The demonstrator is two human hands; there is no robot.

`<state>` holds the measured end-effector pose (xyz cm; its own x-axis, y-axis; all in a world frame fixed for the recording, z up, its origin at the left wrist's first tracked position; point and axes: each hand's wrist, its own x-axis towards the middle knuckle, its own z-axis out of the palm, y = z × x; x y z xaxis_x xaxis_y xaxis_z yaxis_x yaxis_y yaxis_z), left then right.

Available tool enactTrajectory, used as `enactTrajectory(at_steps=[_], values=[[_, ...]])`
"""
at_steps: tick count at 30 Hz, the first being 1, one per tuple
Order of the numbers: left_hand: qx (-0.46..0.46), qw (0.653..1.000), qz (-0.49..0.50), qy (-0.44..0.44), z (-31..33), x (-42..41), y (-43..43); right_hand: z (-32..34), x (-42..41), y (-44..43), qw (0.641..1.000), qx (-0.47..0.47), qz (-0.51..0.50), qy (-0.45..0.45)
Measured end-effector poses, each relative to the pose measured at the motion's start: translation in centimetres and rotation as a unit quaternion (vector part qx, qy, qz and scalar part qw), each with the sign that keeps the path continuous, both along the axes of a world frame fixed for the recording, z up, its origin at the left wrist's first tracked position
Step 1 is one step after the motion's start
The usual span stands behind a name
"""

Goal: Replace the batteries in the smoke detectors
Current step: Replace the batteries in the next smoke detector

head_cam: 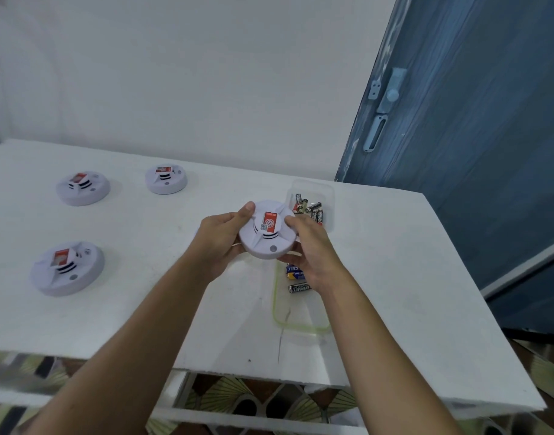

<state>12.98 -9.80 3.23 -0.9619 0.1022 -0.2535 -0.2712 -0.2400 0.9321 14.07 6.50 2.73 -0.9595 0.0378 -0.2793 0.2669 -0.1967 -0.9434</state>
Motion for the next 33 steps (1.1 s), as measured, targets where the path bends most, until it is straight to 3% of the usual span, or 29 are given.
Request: enactTrajectory(at_steps=[5, 10, 16, 33], values=[[-0.041, 0.999, 0.011, 0.027, -0.2, 0.2, 0.1, -0.5, -0.8, -0.8, 0.999, -0.011, -0.029, -0.008], [-0.139, 0.982, -0.036, 0.122, -1.7, 0.1, -0.7, -1.0, -1.3, -1.4, 0.998, -0.044, -0.051, 0.005], [-0.078, 0.989, -0.026, 0.123, -2.0, -0.9, -1.3, -1.1, -1.8, -2.3, 0.997, -0.044, -0.053, 0.034], [-0.092, 0.986, -0.012, 0.140, -1.7, -3.4, -2.9, -1.1, -4.2, -3.7, 0.996, -0.065, -0.041, 0.045]])
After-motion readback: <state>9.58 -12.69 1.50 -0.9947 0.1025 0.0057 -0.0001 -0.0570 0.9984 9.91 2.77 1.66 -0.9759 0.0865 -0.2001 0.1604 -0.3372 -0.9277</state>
